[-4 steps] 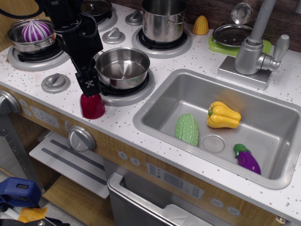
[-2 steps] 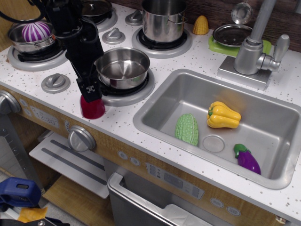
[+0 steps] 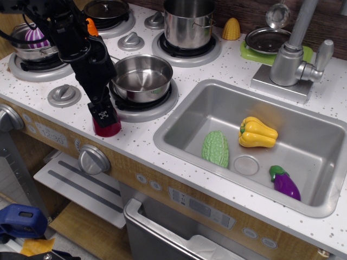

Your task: Put sweet potato in pan which is on stove

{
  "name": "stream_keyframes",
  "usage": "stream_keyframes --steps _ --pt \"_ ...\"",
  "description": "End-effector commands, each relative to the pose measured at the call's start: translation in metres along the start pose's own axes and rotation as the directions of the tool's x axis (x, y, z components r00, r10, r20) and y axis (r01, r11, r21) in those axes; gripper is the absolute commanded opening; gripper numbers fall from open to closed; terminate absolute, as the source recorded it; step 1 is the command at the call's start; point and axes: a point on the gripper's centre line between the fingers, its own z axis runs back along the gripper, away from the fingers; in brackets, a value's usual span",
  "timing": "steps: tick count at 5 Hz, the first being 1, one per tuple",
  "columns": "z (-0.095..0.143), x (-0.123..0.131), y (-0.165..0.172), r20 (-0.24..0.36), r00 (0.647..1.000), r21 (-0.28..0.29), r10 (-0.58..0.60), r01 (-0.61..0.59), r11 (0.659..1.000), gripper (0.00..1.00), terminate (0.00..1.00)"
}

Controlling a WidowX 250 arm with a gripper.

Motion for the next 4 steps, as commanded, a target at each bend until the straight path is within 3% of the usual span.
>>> stream_keyframes --steps 1,3,4 --pt "-0.0062 -0.0082 0.0031 0.053 0.998 0.017 0.017 -0.018 1.0 1.0 0.0" --pt "-0.0135 -0.0129 0.0069 0.093 0.995 -0.018 0.037 -0.036 0.999 1.0 0.0" --pt "-0.0085 -0.0106 0.008 0.084 0.996 -0.017 0.03 -0.029 0.999 0.0 0.0"
